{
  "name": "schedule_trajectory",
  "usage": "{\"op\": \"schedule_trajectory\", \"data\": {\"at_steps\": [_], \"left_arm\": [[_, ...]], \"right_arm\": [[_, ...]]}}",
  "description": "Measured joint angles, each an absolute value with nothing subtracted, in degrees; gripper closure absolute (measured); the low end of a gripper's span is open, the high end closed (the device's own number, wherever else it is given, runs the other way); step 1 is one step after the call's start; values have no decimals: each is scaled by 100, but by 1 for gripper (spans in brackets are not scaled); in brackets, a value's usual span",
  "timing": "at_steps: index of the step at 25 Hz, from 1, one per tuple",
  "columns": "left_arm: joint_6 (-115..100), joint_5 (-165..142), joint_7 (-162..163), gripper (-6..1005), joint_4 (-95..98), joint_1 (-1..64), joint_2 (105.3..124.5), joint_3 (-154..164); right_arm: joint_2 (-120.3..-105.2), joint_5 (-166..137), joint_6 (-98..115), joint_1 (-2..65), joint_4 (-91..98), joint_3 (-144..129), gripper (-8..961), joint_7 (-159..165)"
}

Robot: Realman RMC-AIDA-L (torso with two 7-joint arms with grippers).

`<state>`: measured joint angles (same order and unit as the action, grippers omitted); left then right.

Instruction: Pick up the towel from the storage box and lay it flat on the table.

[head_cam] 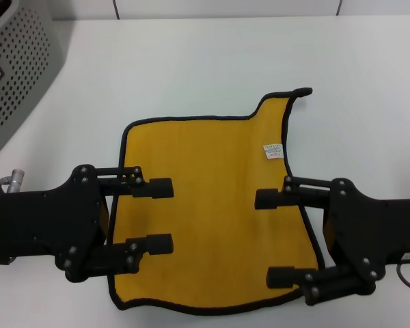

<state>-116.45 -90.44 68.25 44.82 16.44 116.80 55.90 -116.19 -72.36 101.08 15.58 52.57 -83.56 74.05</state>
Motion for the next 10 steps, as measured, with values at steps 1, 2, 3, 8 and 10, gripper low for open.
{"op": "schedule_trajectory", "data": {"at_steps": [1, 2, 3, 8, 10], "left_arm": [[-11646, -9044, 6829, 418, 4482, 1643, 11680, 5590], [-11645, -9044, 6829, 418, 4482, 1644, 11680, 5588], [-11645, -9044, 6828, 418, 4482, 1643, 11680, 5585], [-11645, -9044, 6820, 418, 4482, 1626, 11680, 5572], [-11645, -9044, 6819, 418, 4482, 1623, 11680, 5572]], "right_arm": [[-11618, -7200, 10078, 1559, 5233, -8360, 95, 7406], [-11617, -7162, 10063, 1562, 5208, -8363, 95, 7406], [-11615, -7137, 10059, 1565, 5180, -8364, 95, 7406], [-11603, -7105, 10078, 1624, 5116, -8358, 95, 7422], [-11602, -7104, 10080, 1638, 5110, -8374, 95, 7426]]}}
